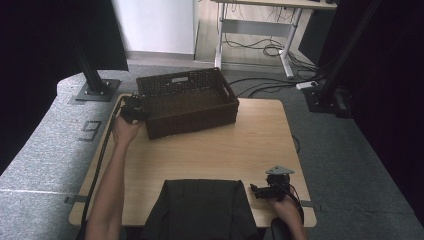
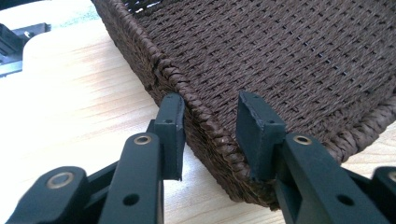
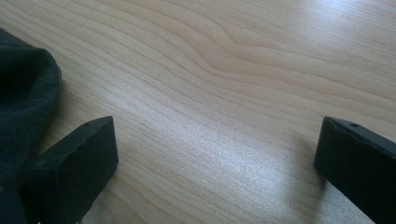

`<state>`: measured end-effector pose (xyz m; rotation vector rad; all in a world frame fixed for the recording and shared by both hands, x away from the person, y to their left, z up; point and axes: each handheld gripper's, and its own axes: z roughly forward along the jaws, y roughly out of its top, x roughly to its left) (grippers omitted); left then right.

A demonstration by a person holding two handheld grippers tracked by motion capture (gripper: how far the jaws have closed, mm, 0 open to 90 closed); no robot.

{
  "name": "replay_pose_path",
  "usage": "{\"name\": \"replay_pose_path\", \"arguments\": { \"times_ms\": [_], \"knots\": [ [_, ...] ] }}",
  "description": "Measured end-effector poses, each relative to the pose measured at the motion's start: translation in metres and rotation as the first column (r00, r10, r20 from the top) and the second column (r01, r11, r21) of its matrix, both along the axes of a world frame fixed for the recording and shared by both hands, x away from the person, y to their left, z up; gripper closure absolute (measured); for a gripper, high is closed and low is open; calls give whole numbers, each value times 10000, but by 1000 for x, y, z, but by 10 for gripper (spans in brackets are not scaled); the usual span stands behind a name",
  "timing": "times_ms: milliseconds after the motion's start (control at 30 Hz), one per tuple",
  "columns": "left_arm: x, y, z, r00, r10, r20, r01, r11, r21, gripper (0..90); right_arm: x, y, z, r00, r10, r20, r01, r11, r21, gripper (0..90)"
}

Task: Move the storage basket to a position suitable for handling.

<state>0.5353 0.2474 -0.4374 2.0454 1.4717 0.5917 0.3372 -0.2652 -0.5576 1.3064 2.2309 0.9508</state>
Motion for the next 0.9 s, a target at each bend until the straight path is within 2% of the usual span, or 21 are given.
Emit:
{"name": "replay_pose_path", "arguments": {
  "times_ms": [167,267,400,567,900],
  "knots": [
    [-1,3,0,10000,37,-24,-37,9993,-373,666,0,0,0,10000,1,1,-1,10000,-1,0],
    [-3,4,0,9999,-141,-30,140,9992,-368,672,0,0,0,10000,2,3,-2,10000,-2,0],
    [-7,4,-2,9993,-382,26,383,9977,-560,677,0,0,0,10000,-1,-2,1,10000,-1,0],
    [-15,6,-4,9976,-686,123,695,9929,-970,682,0,0,0,10000,-1,1,1,10000,-1,0],
    [-28,-1,-3,9929,-1183,103,1187,9907,-665,686,0,0,0,10000,-1,0,1,10000,0,0]
  ]
}}
